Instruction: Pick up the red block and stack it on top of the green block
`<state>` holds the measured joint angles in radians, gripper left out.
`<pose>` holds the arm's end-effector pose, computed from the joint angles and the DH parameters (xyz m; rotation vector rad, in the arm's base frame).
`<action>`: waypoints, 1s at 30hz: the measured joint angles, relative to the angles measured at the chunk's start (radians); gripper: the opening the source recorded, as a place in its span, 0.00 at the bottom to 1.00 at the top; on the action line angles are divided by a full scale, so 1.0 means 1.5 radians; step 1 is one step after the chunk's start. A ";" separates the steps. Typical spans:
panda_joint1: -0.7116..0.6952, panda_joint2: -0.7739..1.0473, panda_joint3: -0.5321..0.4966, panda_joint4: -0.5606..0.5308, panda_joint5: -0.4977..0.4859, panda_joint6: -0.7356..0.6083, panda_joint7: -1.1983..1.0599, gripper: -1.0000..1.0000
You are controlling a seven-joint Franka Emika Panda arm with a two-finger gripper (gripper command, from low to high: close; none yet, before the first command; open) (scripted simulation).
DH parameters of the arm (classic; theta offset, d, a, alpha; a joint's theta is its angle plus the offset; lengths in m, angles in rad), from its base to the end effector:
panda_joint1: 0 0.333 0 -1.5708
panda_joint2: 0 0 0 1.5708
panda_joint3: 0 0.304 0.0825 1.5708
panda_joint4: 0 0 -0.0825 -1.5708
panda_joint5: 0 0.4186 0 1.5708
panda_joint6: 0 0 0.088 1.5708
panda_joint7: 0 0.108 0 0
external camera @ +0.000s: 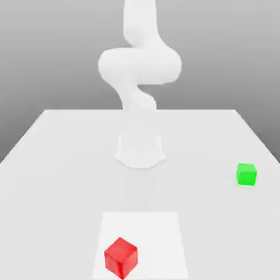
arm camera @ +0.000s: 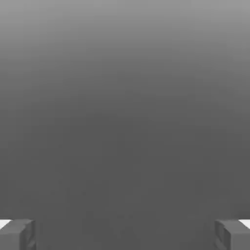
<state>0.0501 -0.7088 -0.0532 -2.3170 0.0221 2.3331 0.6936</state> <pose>0.4239 -0.0069 0.6613 -2.5247 0.9305 -0.9307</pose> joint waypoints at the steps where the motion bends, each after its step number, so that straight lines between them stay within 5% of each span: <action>1: 0.014 0.026 -0.015 -0.005 0.007 0.010 -0.031 0.50; 15: 0.132 0.369 -0.149 -0.068 0.117 0.131 -0.447 0.50; 25: 0.120 0.591 -0.158 -0.116 0.088 0.229 -0.665 0.50; 30: 0.083 0.706 -0.112 -0.103 0.137 0.317 -0.724 0.50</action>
<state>0.1752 0.3503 -0.2208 -2.4710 0.2282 2.8082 -0.3916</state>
